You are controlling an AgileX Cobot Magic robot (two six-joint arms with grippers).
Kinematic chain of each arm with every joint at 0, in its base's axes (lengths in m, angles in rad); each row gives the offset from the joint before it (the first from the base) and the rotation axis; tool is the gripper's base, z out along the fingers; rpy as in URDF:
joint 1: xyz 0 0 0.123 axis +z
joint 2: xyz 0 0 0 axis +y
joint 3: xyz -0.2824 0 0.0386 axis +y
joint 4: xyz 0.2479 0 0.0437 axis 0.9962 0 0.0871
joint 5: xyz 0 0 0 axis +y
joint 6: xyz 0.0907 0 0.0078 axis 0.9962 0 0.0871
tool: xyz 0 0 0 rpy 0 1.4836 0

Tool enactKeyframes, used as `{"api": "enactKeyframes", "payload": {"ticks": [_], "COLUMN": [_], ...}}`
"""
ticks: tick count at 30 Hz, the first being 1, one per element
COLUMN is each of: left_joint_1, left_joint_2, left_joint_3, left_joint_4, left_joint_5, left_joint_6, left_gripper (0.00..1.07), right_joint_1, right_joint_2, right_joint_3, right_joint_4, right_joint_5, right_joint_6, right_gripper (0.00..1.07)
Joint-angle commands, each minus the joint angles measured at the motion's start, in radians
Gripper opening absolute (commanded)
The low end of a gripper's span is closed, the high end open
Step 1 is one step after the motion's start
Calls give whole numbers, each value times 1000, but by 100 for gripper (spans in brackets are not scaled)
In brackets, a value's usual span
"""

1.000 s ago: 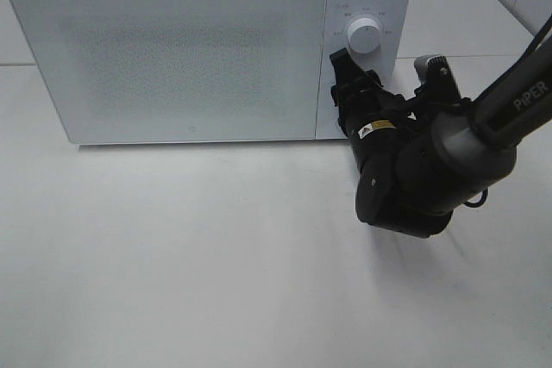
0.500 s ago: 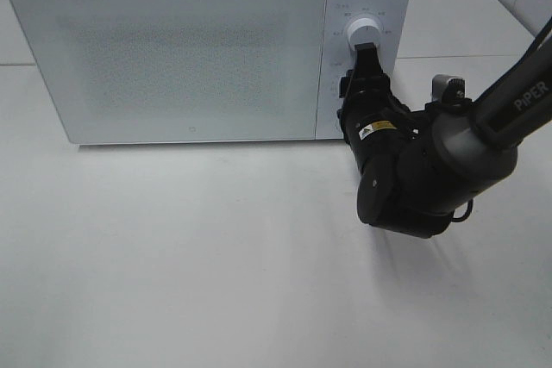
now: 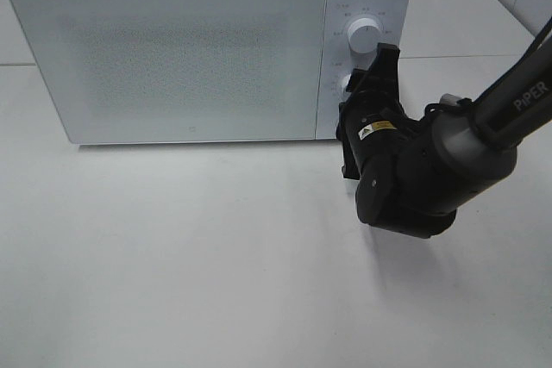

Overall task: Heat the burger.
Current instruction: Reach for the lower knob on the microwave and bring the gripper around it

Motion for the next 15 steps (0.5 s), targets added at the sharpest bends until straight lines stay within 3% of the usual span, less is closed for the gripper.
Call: {"api": "enactKeyframes", "payload": {"ticks": [1,15], "left_joint_1": [3,3], "left_joint_2": [-18,-18], "left_joint_3": [1,1], "left_joint_4": [1,1], "left_joint_5": [-11,-11], "left_joint_6": [-7,-7], "left_gripper": [98,98], "right_joint_1": [8,8], "right_joint_2": [-11,-11], "right_joint_3": [-38,-38], "right_joint_4": [-161,-157], "right_joint_5": [-176,-173], "right_joint_6": [75,136], "right_gripper": [0,0]}}
